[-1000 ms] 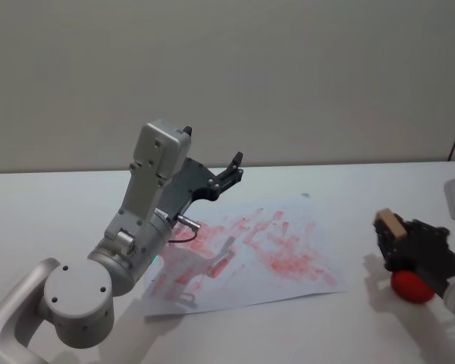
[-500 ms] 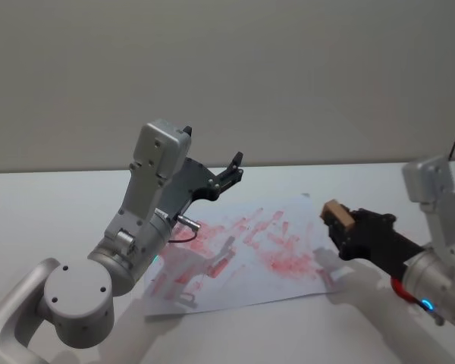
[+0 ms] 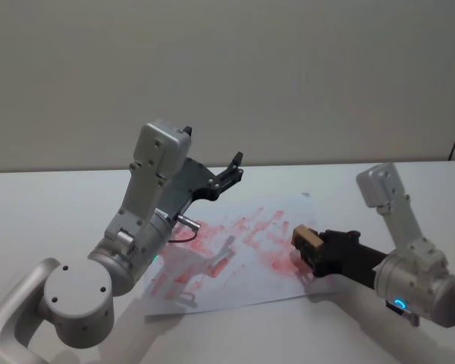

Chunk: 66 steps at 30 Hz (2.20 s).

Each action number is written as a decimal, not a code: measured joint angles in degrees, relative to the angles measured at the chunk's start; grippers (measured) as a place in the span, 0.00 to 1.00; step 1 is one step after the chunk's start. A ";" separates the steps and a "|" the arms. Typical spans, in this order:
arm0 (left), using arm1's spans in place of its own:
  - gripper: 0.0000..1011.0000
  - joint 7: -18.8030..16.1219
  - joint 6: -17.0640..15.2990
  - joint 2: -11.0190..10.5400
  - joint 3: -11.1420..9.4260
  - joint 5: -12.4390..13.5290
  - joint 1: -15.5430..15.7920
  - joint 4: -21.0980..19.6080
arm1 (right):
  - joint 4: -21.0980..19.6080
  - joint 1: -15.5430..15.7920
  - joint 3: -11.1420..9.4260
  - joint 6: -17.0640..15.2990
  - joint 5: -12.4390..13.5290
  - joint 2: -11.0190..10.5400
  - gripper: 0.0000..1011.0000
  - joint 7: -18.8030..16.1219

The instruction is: Use the one hand to pick up the stamp and affix it onto the A4 paper.

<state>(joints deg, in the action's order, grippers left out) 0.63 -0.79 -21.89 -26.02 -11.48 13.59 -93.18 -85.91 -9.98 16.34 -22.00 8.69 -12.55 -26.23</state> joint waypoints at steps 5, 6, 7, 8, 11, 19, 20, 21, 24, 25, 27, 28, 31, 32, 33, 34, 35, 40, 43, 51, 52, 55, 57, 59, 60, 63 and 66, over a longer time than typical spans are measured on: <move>0.99 0.00 0.00 0.00 0.00 0.00 0.00 0.00 | 2.64 -1.47 0.70 -0.95 -1.96 0.62 0.22 -1.77; 0.99 0.00 0.00 0.00 0.00 0.00 0.00 0.00 | 2.95 -1.63 0.79 -1.06 -2.20 0.70 0.22 -1.96; 0.99 0.00 0.00 0.00 0.00 0.00 0.00 0.00 | 3.31 -1.83 0.91 -1.18 -2.42 0.78 0.22 -2.15; 0.99 0.00 0.00 0.00 0.00 0.00 0.00 0.00 | 3.82 -2.10 1.07 -1.35 -2.81 0.88 0.22 -2.43; 0.99 0.00 0.00 0.00 0.00 0.00 0.00 0.00 | 4.58 -2.43 1.32 -1.64 -3.39 1.01 0.22 -2.82; 0.99 0.00 0.00 0.00 0.00 0.00 0.00 0.00 | 5.91 -3.24 1.75 -1.78 -4.60 1.34 0.22 -3.54; 0.99 0.00 0.00 0.00 0.00 0.00 0.00 0.00 | 6.06 -3.35 1.84 -1.77 -4.75 1.36 0.22 -3.57; 0.99 0.00 0.00 0.00 0.00 0.00 0.00 0.00 | 6.12 -3.38 1.88 -1.73 -4.81 1.38 0.22 -3.58; 0.99 0.00 0.00 0.00 0.00 0.00 0.00 0.00 | 6.27 -3.46 1.98 -1.42 -4.94 1.41 0.22 -3.58; 0.99 0.00 0.00 0.00 0.00 0.00 0.00 0.00 | 6.39 -3.52 2.05 -1.05 -4.96 1.44 0.22 -3.55; 0.99 0.00 0.00 0.00 0.00 0.00 0.00 0.00 | 6.39 -3.53 2.12 -0.50 -4.95 1.46 0.22 -3.44; 0.99 0.00 0.00 0.00 0.00 0.00 0.00 0.00 | 6.34 -3.54 2.20 -0.33 -4.93 1.46 0.22 -3.36; 0.99 0.00 0.00 0.00 0.00 0.00 0.00 0.00 | 5.68 -3.55 2.20 0.73 -4.41 1.49 0.22 -2.92; 0.99 0.00 0.00 0.00 0.00 0.00 0.00 0.00 | 5.46 -3.55 2.16 0.99 -4.23 1.49 0.22 -2.79; 0.99 0.00 0.00 0.00 0.00 0.00 0.00 0.00 | 4.95 -3.55 2.06 1.61 -3.76 1.49 0.22 -2.40; 0.99 0.00 0.00 0.00 0.00 0.00 0.00 0.00 | 4.66 -3.55 2.02 1.87 -3.54 1.49 0.22 -2.22; 0.99 0.00 0.00 0.00 0.00 0.00 0.00 0.00 | 4.34 -3.54 1.96 2.10 -3.32 1.49 0.22 -2.04; 0.99 0.00 0.00 0.00 0.00 0.00 0.00 0.00 | 1.09 -3.04 1.17 3.88 -1.21 1.07 0.22 0.01; 0.99 0.00 0.00 0.00 0.00 0.00 0.00 0.00 | -1.01 -2.39 0.56 4.65 0.22 0.55 0.22 1.69; 0.99 0.00 0.00 0.00 0.00 0.00 0.00 0.00 | -6.78 0.44 -1.17 5.16 3.86 -1.47 0.22 6.86; 0.99 0.00 0.00 0.00 0.00 0.00 0.00 0.00 | -8.10 1.34 -1.62 5.01 4.55 -2.08 0.22 7.93; 0.99 0.00 0.00 0.00 0.00 0.00 0.00 0.00 | -10.50 3.35 -2.49 4.33 6.14 -3.40 0.22 10.38; 0.99 0.00 0.00 0.00 0.00 0.00 0.00 0.00 | -11.57 4.36 -2.89 3.87 7.01 -4.00 0.22 11.65; 0.99 0.00 0.00 0.00 0.00 0.00 0.00 0.00 | -13.08 5.91 -3.51 3.18 8.12 -4.95 0.22 13.33; 0.99 0.00 0.00 0.00 0.00 0.00 0.00 0.00 | -13.54 6.61 -3.79 2.92 8.48 -5.37 0.22 13.85; 0.99 0.00 0.00 0.00 0.00 0.00 0.00 0.00 | -15.06 8.18 -4.41 2.06 9.66 -6.32 0.22 15.60; 0.99 0.00 0.00 0.00 0.00 0.00 0.00 0.00 | -16.74 10.39 -5.28 0.86 11.19 -7.65 0.22 17.66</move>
<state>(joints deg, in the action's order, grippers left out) 0.63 -0.80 -21.90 -26.03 -11.48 13.59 -93.18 -102.65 0.41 11.06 -21.14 19.88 -20.21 -8.57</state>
